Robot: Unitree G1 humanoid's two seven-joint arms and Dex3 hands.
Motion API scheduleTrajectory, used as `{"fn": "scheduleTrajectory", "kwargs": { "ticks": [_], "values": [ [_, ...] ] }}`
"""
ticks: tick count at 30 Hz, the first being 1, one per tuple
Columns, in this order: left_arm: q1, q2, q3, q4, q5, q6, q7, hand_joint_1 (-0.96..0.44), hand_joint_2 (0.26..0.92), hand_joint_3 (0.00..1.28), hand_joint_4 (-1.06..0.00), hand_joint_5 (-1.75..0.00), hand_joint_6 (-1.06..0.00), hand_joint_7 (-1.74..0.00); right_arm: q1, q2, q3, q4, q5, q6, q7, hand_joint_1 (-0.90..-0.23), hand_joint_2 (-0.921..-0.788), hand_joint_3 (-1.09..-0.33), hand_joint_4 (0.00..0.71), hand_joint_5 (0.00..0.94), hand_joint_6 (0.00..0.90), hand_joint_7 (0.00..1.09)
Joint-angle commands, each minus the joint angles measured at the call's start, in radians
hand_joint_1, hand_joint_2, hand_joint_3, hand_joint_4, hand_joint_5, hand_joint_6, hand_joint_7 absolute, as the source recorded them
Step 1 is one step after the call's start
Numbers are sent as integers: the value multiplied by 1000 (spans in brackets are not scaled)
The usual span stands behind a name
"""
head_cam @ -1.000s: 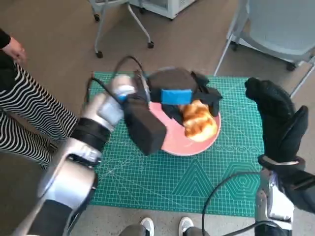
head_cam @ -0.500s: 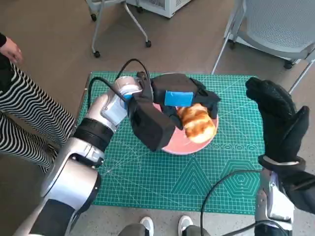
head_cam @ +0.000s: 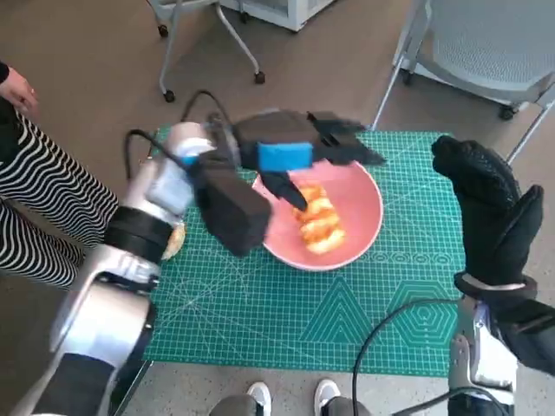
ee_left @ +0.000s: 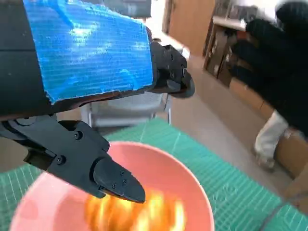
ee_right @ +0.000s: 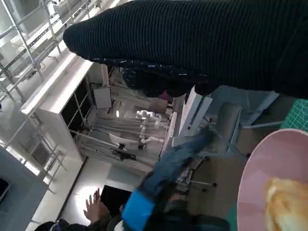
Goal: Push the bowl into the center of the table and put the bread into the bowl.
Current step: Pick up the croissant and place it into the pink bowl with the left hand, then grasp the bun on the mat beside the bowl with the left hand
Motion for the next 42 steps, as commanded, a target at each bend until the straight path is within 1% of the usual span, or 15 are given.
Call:
{"fn": "scheduleTrajectory", "kwargs": {
  "ticks": [1, 5, 11, 15, 18, 21, 25, 33, 40, 42],
  "values": [
    [30, 83, 50, -67, -40, -6, -23, -532, 824, 14, -94, -9, -219, -111, 1, 9, 6, 28, 3, 4, 3, -704, -921, -764, 183, 1, 82, 529],
    [51, 143, 87, -118, -64, 9, -42, -523, 831, 12, -106, -11, -237, -108, -2, 11, 8, 32, 5, 2, 8, -702, -921, -764, 184, 1, 83, 530],
    [92, 227, 139, -181, -115, 63, -89, -491, 836, 9, -110, -7, -247, -102, -6, 14, 9, 44, 9, -3, 18, -703, -921, -764, 181, 0, 83, 529],
    [115, 261, 158, -214, -119, 87, -96, -504, 849, 14, -106, -3, -245, -100, -9, 14, 9, 51, 11, -6, 23, -703, -921, -764, 179, 0, 83, 529],
    [123, 264, 162, -229, -120, 99, -99, -515, 858, 15, -103, -2, -242, -102, -10, 14, 8, 53, 12, -7, 25, -703, -921, -764, 179, 0, 83, 528],
    [163, 340, 193, -204, -133, 85, -117, -537, 873, 20, -102, -1, -236, -108, -11, 9, 8, 47, 21, 4, 33, -703, -921, -763, 179, 0, 84, 528],
    [203, 378, 210, -192, -150, 85, -139, -528, 856, 7, -122, -10, -246, -132, -12, 5, 6, 41, 29, 13, 39, -704, -921, -761, 179, 0, 85, 528],
    [279, 441, 221, -195, -150, 122, -181, -484, 813, 0, -145, -14, -253, -149, -16, 2, 4, 40, 35, 21, 48, -701, -921, -760, 179, 0, 86, 527],
    [326, 469, 221, -202, -140, 118, -189, -491, 807, 1, -153, -11, -254, -141, -16, -3, 1, 40, 48, 30, 58, -703, -921, -745, 179, 0, 87, 527],
    [348, 474, 224, -219, -148, 132, -196, -493, 806, 0, -154, -9, -254, -138, -16, -5, 0, 40, 48, 29, 62, -703, -921, -744, 179, 0, 88, 527]
  ]
}}
